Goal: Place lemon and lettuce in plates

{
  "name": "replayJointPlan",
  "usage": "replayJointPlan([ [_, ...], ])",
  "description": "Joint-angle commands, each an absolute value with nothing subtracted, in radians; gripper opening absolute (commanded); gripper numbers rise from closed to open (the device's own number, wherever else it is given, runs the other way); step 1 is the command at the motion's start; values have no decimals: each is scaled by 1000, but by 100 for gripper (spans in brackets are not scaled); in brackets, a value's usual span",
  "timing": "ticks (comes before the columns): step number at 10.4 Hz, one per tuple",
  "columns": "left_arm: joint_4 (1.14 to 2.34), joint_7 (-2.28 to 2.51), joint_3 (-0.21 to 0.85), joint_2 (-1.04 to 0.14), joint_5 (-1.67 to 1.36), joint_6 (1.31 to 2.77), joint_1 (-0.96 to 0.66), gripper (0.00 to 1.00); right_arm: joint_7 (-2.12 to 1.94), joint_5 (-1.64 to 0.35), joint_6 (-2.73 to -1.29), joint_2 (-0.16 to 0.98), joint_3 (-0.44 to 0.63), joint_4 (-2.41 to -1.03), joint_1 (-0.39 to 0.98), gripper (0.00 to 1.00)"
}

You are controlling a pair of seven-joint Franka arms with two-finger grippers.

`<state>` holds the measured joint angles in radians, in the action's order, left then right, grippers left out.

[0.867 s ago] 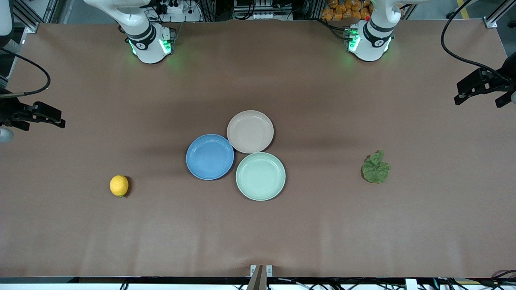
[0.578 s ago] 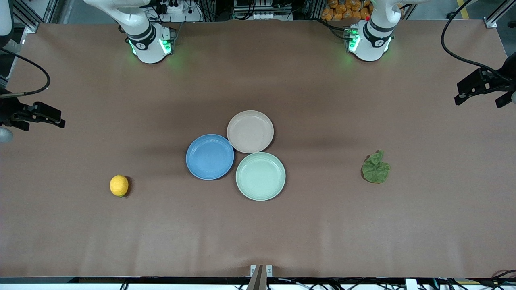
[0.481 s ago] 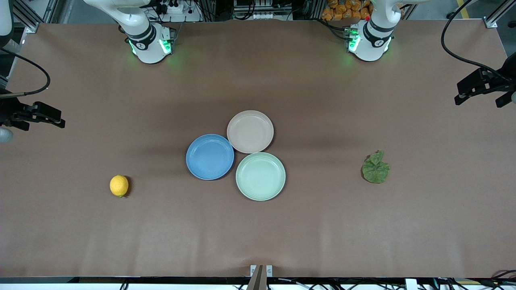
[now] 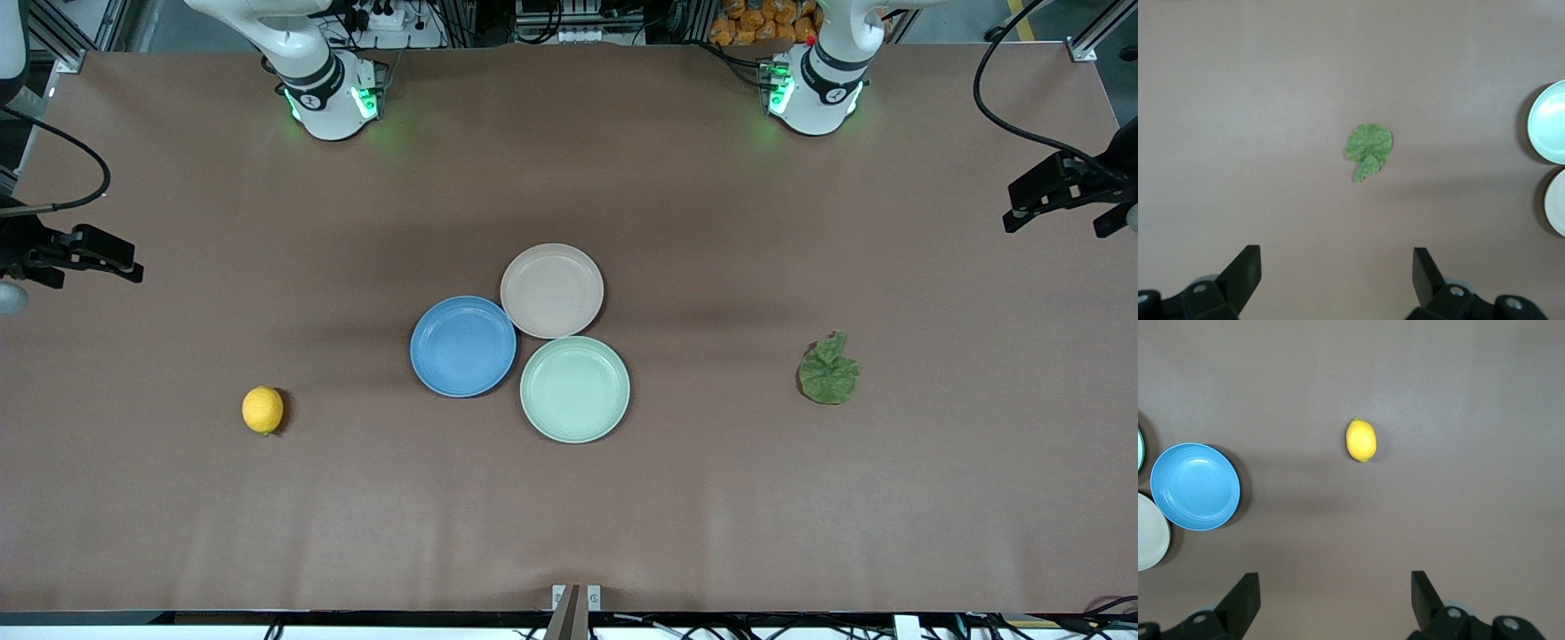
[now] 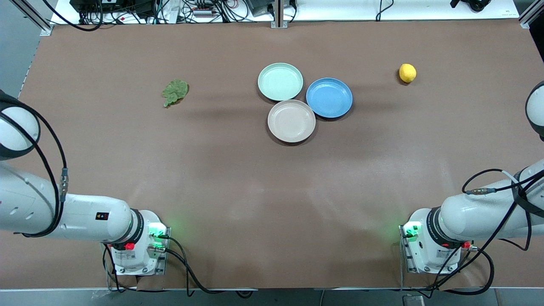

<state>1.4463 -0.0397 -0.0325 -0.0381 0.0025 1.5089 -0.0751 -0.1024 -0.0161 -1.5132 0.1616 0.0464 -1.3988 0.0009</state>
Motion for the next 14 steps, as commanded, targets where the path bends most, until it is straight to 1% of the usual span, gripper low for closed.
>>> replayJointPlan([
  [1, 1512, -48, -26, -76, 23, 1549, -78, 100, -110, -14, -1517, 211, 43, -1397, -14, 100],
  [3, 1583, -45, -25, -116, 23, 1632, -80, 100, -112, -3, -1624, 276, 44, -1428, -11, 100],
  [5, 1679, -43, -23, -188, 21, 1771, -80, 100, -112, 1, -1745, 336, 46, -1491, -14, 100],
  [6, 1695, -43, -23, -245, 21, 1820, -90, 100, -112, 15, -1764, 380, 46, -1503, -23, 100],
  [8, 1695, -20, -18, -345, 12, 1903, -120, 100, -106, 5, -1759, 458, 41, -1509, 14, 100],
  [9, 1695, -21, -17, -406, 12, 1937, -121, 100, -94, 20, -1759, 472, 44, -1508, 52, 100],
  [10, 1709, -20, 1, -457, 9, 1983, -120, 100, -86, 23, -1784, 482, 46, -1508, 40, 100],
  [11, 1727, -20, 8, -497, 8, 2020, -117, 100, -92, 18, -1872, 498, 46, -1522, 10, 100],
  [12, 1758, -23, 11, -512, 5, 2051, -100, 100, -94, 15, -1923, 521, 45, -1544, -7, 100],
  [14, 1773, -29, 11, -575, -52, 2106, -106, 100, -94, 15, -2038, 537, 44, -1610, -17, 100],
])
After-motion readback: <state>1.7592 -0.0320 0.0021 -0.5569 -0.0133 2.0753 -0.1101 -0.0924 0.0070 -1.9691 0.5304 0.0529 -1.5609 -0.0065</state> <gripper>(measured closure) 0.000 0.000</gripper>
